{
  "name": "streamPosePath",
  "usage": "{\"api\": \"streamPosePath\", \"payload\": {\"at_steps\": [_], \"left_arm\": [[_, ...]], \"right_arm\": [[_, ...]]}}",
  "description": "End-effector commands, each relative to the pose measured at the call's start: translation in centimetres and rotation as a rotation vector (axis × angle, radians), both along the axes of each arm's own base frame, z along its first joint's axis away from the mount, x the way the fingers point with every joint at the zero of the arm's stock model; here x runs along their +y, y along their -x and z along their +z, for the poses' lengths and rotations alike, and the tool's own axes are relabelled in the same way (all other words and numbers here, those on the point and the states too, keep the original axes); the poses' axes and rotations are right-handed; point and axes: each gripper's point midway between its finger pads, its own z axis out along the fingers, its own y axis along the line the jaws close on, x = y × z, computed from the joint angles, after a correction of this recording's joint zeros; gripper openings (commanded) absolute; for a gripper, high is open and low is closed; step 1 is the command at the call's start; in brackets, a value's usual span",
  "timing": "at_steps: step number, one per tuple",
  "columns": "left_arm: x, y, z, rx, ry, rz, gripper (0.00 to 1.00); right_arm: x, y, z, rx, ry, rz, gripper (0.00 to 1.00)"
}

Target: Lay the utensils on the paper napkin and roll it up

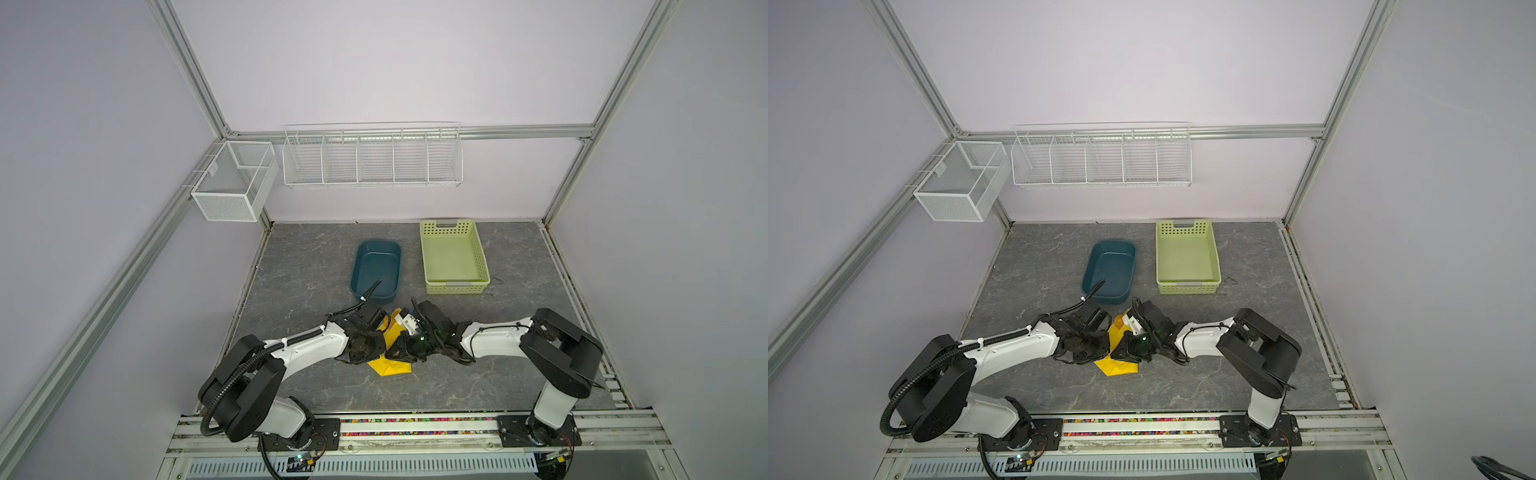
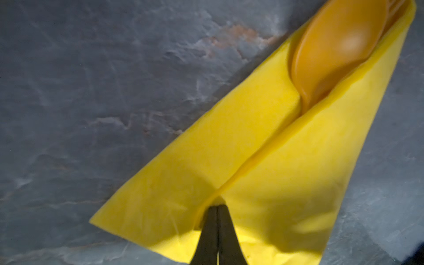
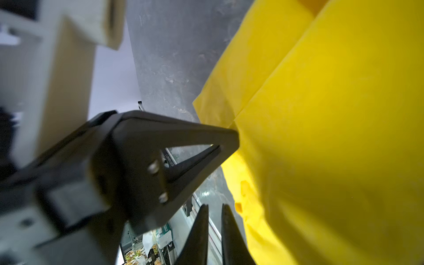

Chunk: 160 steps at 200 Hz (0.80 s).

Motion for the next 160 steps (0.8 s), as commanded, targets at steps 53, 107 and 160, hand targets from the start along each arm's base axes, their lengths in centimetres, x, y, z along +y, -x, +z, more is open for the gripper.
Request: {"api": "streamPosePath", "payload": {"at_steps": [53, 107, 160], "left_arm": [[1.1, 0.3, -1.2, 0.02, -0.061, 0.004, 0.0], [0.9, 0.1, -1.0, 0.017, -0.062, 0.001, 0.0], [1.1, 0.0, -0.8, 0.007, -0.066, 0.006, 0.0]], "right_arm": [[-2.9, 2.4, -1.2, -0.005, 0.111, 0.036, 0.13], [-2.8, 2.5, -2.2, 0.016, 0.105, 0.036, 0.11], [-3.1, 2.6, -4.0, 0.031, 0.138, 0.033, 0.11]]}}
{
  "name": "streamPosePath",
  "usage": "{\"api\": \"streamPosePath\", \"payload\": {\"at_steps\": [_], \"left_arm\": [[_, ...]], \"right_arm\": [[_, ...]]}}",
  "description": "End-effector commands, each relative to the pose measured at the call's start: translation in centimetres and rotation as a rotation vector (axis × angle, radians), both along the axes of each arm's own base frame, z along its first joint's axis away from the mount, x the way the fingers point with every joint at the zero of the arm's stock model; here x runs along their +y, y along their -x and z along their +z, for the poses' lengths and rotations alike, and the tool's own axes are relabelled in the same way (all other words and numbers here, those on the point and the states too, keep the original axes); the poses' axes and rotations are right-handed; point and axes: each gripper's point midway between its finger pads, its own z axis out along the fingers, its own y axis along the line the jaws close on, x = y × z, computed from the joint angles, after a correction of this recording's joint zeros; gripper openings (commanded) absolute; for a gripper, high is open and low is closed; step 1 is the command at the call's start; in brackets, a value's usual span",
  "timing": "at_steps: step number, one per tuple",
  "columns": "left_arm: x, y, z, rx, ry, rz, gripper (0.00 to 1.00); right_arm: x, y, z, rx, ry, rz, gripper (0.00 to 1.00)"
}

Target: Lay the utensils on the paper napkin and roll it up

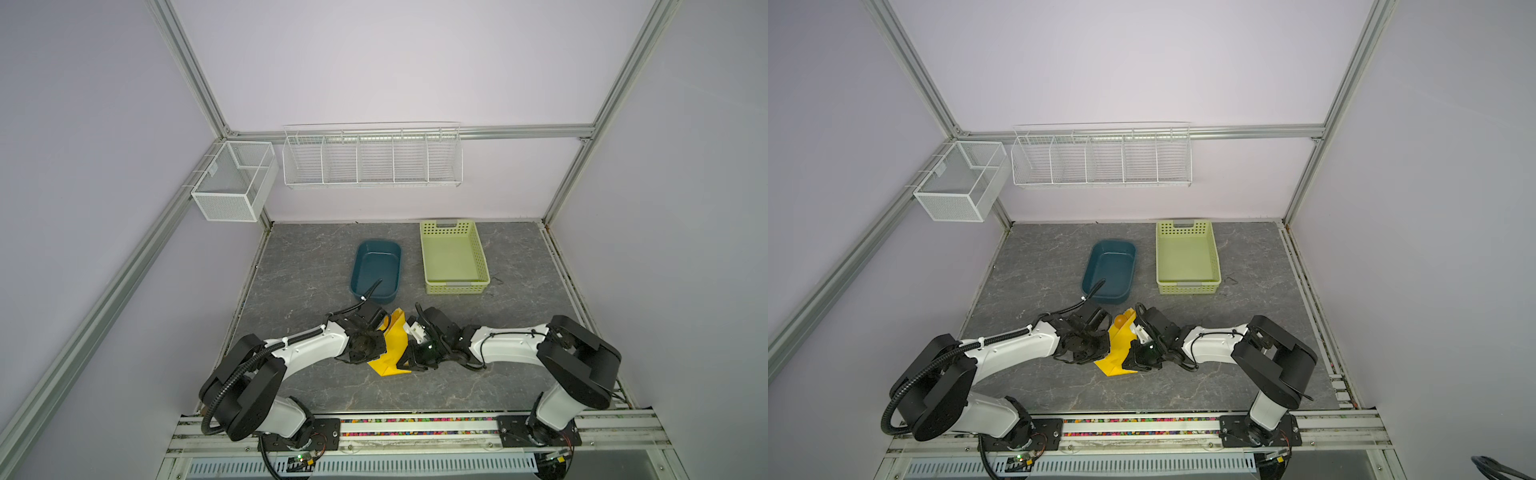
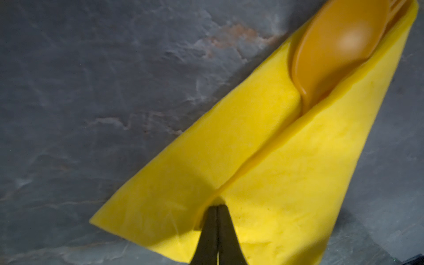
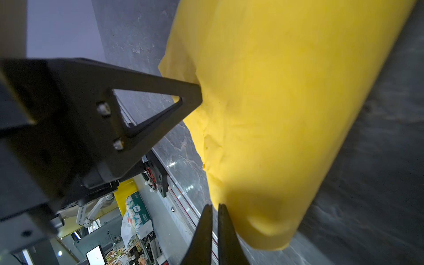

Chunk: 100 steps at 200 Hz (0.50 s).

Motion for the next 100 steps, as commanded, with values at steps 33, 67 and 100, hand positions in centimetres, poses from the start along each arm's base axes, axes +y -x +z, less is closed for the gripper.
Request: {"api": "streamPosePath", "payload": {"at_steps": [33, 67, 100], "left_arm": [[1.1, -0.2, -0.2, -0.011, -0.064, 0.007, 0.0], [0.4, -0.9, 1.4, -0.042, -0.041, -0.002, 0.0], [-1.9, -1.4, 4.6, -0.109, -0.005, -0.058, 0.03]], "right_arm": [[-0.6, 0.6, -2.5, 0.03, 0.037, -0.005, 0.11], [-1.0, 0.7, -2.9, 0.031, 0.05, -0.012, 0.1], [-1.0, 0.6, -2.8, 0.029, 0.051, -0.017, 0.1]]}}
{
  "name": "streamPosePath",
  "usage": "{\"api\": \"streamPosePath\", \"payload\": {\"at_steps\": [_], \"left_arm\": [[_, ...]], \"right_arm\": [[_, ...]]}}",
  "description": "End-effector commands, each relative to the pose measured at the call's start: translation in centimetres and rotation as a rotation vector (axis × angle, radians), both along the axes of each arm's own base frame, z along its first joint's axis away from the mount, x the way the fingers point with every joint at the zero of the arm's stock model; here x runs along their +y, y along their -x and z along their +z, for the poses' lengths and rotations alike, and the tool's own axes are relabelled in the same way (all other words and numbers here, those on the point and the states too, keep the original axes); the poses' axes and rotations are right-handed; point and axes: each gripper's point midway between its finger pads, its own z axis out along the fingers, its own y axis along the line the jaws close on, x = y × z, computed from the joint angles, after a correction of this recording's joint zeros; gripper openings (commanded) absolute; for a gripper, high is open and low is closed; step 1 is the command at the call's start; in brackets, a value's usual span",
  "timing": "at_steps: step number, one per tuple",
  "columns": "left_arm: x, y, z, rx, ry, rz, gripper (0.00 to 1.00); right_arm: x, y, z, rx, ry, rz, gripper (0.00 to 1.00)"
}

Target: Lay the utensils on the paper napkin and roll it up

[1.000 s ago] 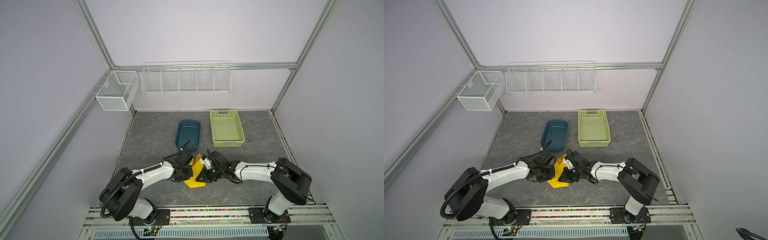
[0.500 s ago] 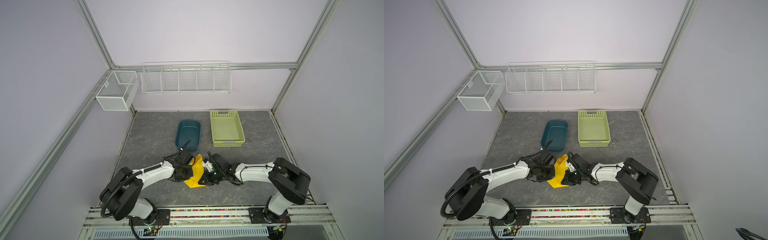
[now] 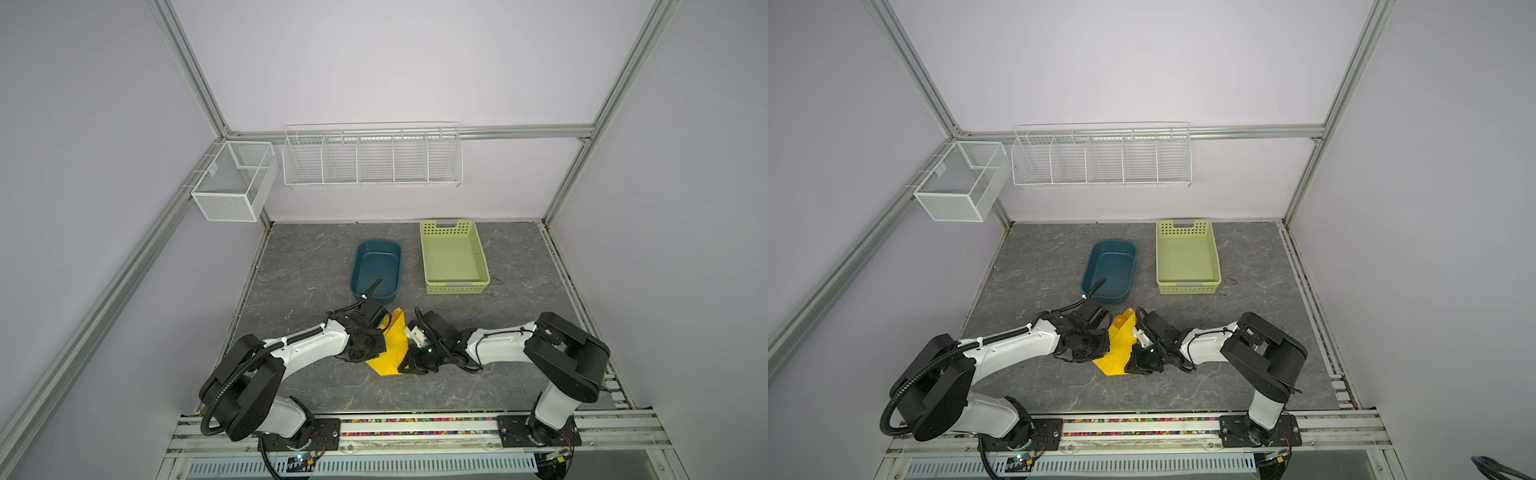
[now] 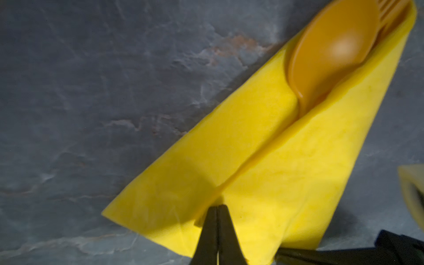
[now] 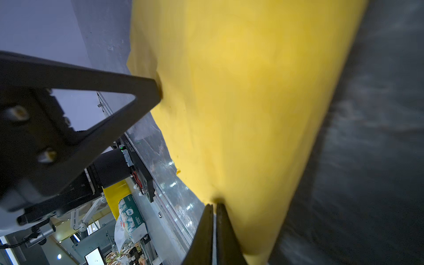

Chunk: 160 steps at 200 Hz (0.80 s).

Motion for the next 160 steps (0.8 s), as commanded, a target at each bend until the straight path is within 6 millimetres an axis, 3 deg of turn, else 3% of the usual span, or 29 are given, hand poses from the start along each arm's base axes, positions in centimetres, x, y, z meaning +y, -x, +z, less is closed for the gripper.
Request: {"api": "streamPosePath", "payload": {"at_steps": [1, 24, 51, 105, 160], "left_arm": [[-1.7, -0.9, 3.2, -0.083, 0.024, -0.043, 0.03], [-3.2, -0.4, 3.5, -0.072, 0.057, -0.067, 0.04], [-4.2, 0.7, 2.3, -0.046, 0.069, -0.078, 0.03], [-3.3, 2.6, -1.3, 0.022, 0.035, -0.085, 0.01], [-2.1, 3.3, -3.1, 0.052, -0.015, -0.083, 0.01]], "right_arm": [[-0.6, 0.4, -0.9, 0.015, 0.031, -0.015, 0.1], [-0.6, 0.3, -0.9, 0.015, 0.031, -0.017, 0.1], [-0.6, 0.2, -0.8, 0.011, 0.031, -0.021, 0.1], [-0.4, 0.1, -0.5, 0.008, 0.023, -0.02, 0.1], [-0.1, -0.1, 0.9, -0.01, -0.013, -0.024, 0.11]]}}
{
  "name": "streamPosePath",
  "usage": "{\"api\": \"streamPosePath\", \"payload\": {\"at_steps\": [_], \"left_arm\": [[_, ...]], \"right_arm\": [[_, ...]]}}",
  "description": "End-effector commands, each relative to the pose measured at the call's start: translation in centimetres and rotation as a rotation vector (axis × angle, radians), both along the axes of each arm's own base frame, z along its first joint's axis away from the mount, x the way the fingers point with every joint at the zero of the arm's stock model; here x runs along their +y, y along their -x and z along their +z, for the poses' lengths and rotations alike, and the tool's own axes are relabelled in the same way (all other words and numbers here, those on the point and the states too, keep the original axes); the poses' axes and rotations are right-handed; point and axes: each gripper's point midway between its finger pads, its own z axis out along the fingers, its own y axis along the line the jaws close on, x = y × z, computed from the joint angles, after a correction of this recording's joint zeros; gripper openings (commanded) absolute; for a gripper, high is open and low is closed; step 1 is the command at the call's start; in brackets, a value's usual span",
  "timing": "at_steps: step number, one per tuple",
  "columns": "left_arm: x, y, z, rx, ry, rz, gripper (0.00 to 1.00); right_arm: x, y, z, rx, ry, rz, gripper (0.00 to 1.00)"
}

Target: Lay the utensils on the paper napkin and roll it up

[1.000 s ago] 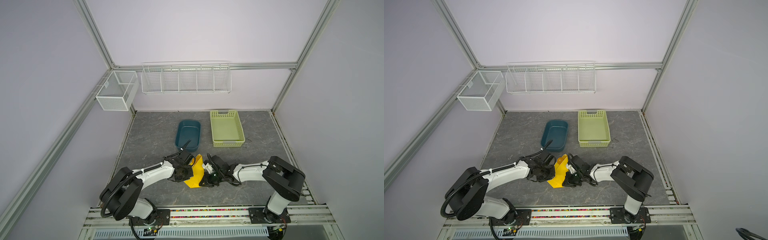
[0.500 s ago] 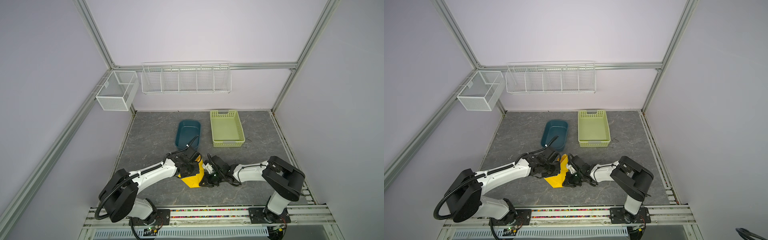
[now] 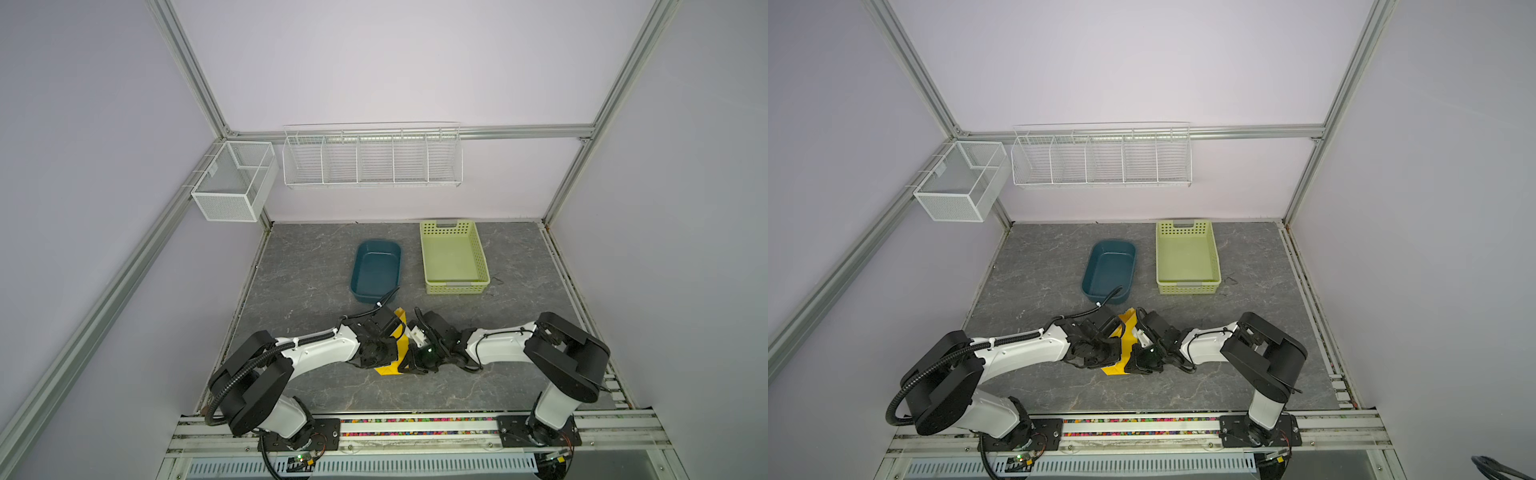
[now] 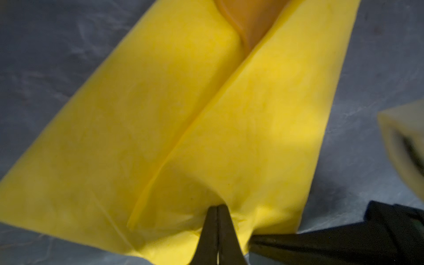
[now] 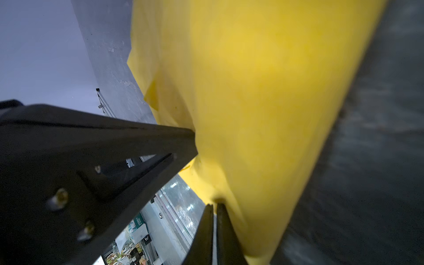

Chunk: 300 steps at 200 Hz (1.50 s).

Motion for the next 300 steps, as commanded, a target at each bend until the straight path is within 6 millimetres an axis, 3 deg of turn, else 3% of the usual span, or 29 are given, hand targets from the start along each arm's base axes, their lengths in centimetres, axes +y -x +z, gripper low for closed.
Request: {"api": "streamPosePath", "payload": {"at_steps": [1, 26, 57, 160, 230, 300], "left_arm": [[1.2, 0.8, -1.7, 0.03, -0.056, 0.009, 0.01], [1.5, 0.9, -1.9, 0.03, -0.068, 0.009, 0.0], [1.7, 0.8, -2.0, 0.029, -0.079, 0.012, 0.0], [1.8, 0.7, -1.7, 0.02, -0.085, 0.016, 0.0], [1.4, 0.4, -1.6, 0.014, -0.081, 0.01, 0.0], [1.1, 0.2, -1.4, 0.011, -0.076, 0.002, 0.0]], "right_arm": [[-0.1, -0.1, 0.9, -0.013, -0.012, -0.019, 0.11], [-0.2, -0.4, 2.2, -0.04, -0.021, -0.017, 0.12], [-1.1, -0.6, 2.4, -0.052, 0.005, -0.015, 0.12], [-4.2, 0.6, -2.4, 0.0, 0.169, -0.013, 0.1], [-2.8, -0.5, 1.5, -0.08, 0.102, 0.009, 0.1], [-4.6, -0.1, -1.5, -0.05, 0.212, 0.011, 0.1]]}}
